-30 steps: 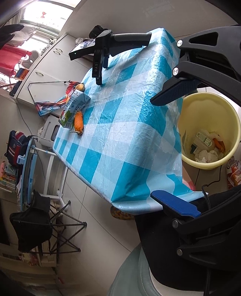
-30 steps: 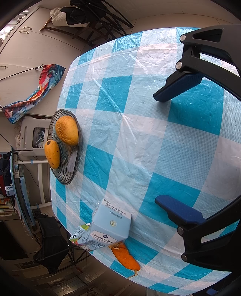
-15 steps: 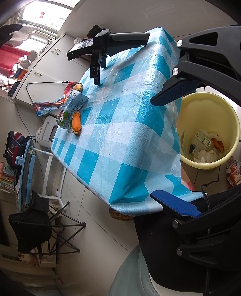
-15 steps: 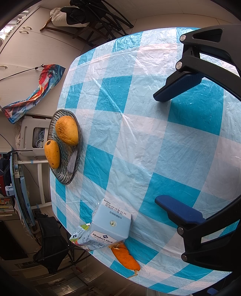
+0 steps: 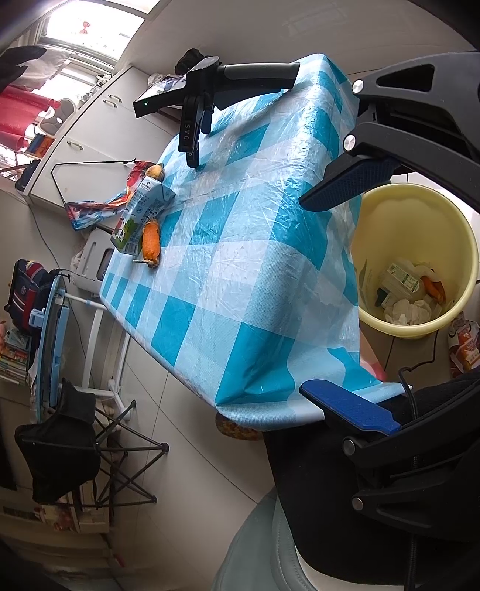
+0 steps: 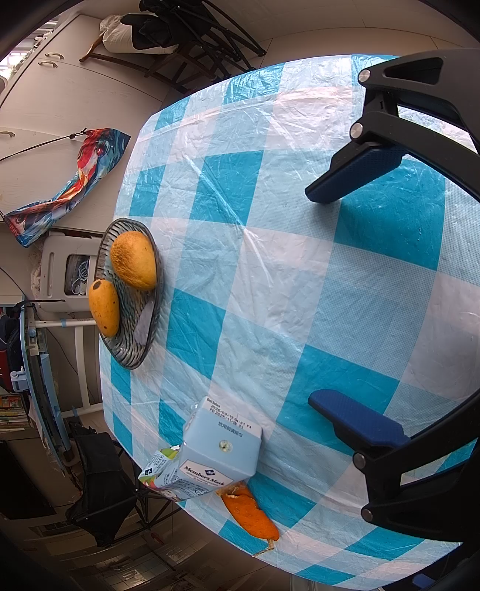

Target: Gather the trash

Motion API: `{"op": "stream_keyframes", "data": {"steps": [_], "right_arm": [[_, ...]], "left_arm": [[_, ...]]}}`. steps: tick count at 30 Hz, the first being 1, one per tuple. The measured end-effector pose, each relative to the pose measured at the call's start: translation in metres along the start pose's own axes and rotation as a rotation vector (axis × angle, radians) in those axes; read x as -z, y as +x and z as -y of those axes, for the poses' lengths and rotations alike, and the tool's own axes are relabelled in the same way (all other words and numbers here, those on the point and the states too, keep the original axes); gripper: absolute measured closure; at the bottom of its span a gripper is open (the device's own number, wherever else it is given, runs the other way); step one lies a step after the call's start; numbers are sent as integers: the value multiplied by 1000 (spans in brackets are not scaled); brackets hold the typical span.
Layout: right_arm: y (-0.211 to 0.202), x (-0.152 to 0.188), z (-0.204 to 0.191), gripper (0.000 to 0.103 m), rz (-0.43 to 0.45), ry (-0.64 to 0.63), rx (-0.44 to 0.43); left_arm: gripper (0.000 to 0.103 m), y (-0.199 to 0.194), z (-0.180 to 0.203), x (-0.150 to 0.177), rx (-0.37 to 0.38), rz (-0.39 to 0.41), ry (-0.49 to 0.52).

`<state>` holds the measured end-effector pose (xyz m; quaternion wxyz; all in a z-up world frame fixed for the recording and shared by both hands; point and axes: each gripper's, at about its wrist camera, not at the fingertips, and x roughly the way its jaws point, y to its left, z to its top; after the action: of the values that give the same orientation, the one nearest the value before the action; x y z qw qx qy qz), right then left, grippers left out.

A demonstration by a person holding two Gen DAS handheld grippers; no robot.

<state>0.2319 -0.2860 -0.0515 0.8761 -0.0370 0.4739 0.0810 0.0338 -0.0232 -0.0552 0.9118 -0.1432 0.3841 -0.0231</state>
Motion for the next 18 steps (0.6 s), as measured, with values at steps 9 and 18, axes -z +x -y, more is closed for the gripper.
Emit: {"op": "stream_keyframes", "data": {"steps": [9,18], "right_arm": [[0,0,0,7,0,0,0],[0,0,0,7,0,0,-1]], "left_arm": [[14,0,-1,-1,-4,2,-7],[14,1,-1,-1,-12,-3,-16]]}}
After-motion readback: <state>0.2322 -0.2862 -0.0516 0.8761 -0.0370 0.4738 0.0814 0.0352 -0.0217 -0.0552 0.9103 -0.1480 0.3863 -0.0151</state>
